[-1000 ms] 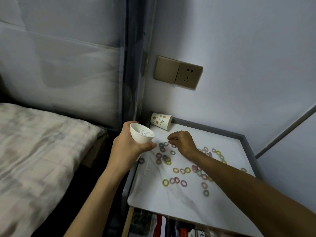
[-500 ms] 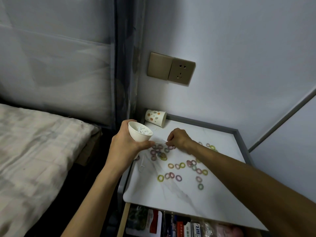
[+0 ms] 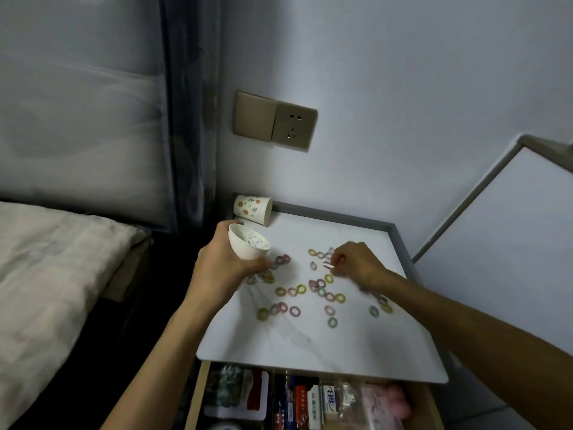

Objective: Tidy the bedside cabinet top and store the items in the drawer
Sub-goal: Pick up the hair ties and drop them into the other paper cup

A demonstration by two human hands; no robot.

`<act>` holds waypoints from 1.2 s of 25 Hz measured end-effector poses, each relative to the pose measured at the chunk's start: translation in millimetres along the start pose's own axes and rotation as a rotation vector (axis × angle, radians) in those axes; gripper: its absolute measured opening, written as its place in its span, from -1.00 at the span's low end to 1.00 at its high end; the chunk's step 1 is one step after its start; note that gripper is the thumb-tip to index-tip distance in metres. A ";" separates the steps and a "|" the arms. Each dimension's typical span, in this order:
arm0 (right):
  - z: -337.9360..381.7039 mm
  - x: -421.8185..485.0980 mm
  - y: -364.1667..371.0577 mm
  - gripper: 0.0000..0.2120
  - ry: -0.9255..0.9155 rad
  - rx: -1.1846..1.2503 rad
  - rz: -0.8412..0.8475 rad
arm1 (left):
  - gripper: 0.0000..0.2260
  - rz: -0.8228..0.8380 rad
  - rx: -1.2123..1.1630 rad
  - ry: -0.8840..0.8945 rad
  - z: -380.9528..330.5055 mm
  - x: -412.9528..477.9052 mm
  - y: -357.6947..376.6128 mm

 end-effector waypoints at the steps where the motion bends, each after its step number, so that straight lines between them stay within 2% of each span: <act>1: -7.9 -7.8 6.3 -0.88 0.019 -0.002 -0.001 | -0.37 0.005 0.011 0.001 -0.5 -0.5 2.7; 6: -16.7 -19.5 25.5 -0.90 0.034 0.071 -0.056 | -0.35 0.006 0.030 0.005 -0.6 -1.7 8.0; 10: -4.2 -3.0 8.6 -0.90 -0.039 0.090 -0.149 | -0.36 -0.005 0.008 0.009 0.9 0.7 4.5; 16: 1.8 11.3 20.7 -0.91 -0.095 -0.011 -0.079 | -0.39 -0.014 0.001 0.000 4.7 5.7 2.6; 19: -0.6 11.7 20.9 -0.91 -0.052 -0.045 -0.109 | -0.39 -0.016 0.004 0.002 4.7 7.0 3.5; 26: 4.9 8.4 33.7 -0.87 0.012 -0.286 -0.028 | -0.38 -0.021 -0.020 0.017 0.9 5.6 0.3; 30: 27.1 18.1 17.1 -0.87 -0.081 -0.291 -0.064 | -0.38 -0.073 -0.044 0.010 3.3 7.6 -13.5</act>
Point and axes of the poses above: each hand's wrist, its own x-axis towards the middle knuckle, its own y-axis out of the palm, z = x × y, the point moved 8 cm from there along x, towards the middle knuckle, and after that the axes turned 12 degrees about -y, right-handed, at the moved point
